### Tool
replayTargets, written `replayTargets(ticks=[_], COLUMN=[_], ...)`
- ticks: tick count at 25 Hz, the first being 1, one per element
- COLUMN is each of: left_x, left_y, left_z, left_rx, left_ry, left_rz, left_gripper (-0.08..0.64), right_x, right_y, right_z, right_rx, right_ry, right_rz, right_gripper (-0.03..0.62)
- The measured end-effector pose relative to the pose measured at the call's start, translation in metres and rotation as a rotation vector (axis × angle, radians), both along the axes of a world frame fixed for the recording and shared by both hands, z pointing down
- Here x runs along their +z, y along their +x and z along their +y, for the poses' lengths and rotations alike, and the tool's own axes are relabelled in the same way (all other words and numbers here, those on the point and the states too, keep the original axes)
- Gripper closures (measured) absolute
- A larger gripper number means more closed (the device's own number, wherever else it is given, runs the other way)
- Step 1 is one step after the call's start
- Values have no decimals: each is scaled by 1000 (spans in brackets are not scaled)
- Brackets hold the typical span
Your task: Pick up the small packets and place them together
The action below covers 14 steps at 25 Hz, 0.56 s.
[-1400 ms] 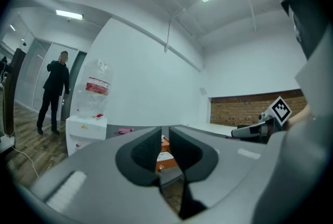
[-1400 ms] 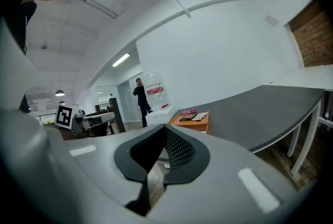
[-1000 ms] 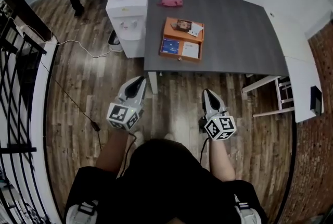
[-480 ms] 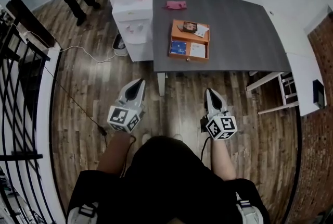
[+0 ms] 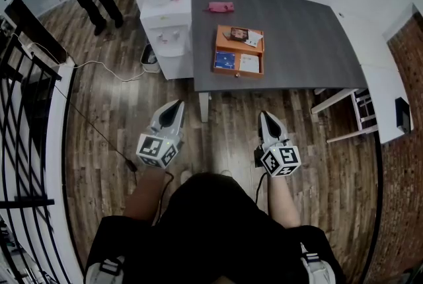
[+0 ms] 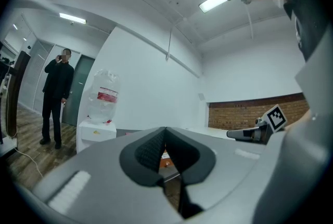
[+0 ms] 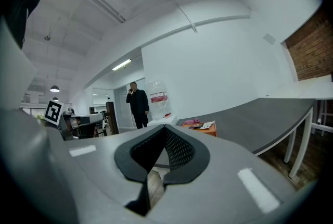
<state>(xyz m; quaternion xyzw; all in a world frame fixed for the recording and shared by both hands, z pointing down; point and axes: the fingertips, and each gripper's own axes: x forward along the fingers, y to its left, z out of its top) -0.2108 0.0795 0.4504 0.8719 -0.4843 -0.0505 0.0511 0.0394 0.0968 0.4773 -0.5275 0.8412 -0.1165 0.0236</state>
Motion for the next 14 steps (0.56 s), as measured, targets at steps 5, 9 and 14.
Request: replayTargets(ticks=[5, 9, 14], left_x=[0, 1, 3], left_y=[-2, -2, 0], left_z=[0, 0, -2], left_rx=[-4, -12, -13], left_ry=[1, -4, -7], left_rz=[-1, 5, 2], left_gripper=[560, 560, 560], right_x=[0, 1, 1], right_y=[-3, -2, 0], right_z=[-1, -1, -4], right_rx=[-10, -15, -18], right_ry=[1, -2, -3], right_rz=[3, 6, 8], right_gripper=[591, 591, 591])
